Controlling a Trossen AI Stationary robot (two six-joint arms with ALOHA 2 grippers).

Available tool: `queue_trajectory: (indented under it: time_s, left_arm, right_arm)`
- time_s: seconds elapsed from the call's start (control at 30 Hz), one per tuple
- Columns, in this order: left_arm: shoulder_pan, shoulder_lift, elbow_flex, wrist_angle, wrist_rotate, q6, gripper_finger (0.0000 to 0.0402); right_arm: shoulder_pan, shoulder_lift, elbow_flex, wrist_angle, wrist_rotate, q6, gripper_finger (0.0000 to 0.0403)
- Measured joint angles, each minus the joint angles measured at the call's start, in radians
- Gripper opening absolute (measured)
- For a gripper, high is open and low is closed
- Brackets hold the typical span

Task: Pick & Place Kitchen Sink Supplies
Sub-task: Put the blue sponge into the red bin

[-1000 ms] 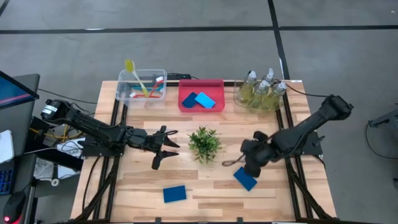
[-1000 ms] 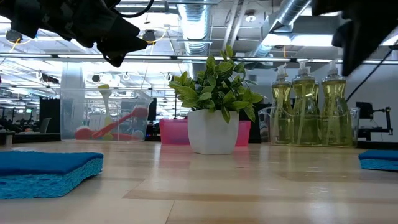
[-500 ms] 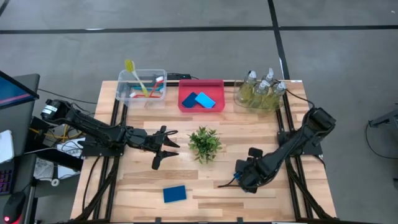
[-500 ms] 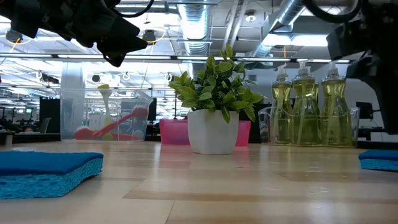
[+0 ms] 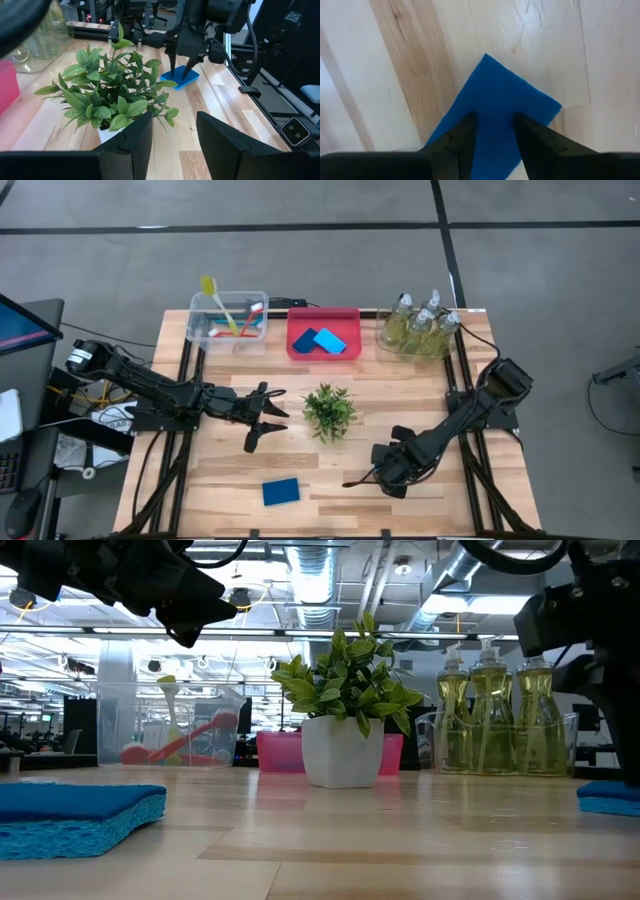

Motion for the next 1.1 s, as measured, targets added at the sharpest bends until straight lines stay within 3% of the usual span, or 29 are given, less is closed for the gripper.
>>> queue_trajectory:
  time_s: [0.6,0.73,0.93,1.1]
  left_arm:
    - [0.0,0.0,0.0,0.0,0.0,-0.001,0.0154]
    - [0.0,0.0,0.0,0.0,0.0,-0.001,0.0154]
    - [0.0,0.0,0.0,0.0,0.0,-0.001,0.0154]
    - [0.0,0.0,0.0,0.0,0.0,-0.001,0.0154]
  right_arm:
    - [-0.064,0.197,0.005,0.057,-0.041,-0.157,0.0125]
    - [-0.081,0.22,0.007,0.066,-0.073,-0.234,0.0095]
    - [-0.091,0.179,-0.002,0.072,-0.078,-0.267,0.0011]
    - [-0.09,0.081,-0.006,0.066,-0.065,-0.267,0.0004]
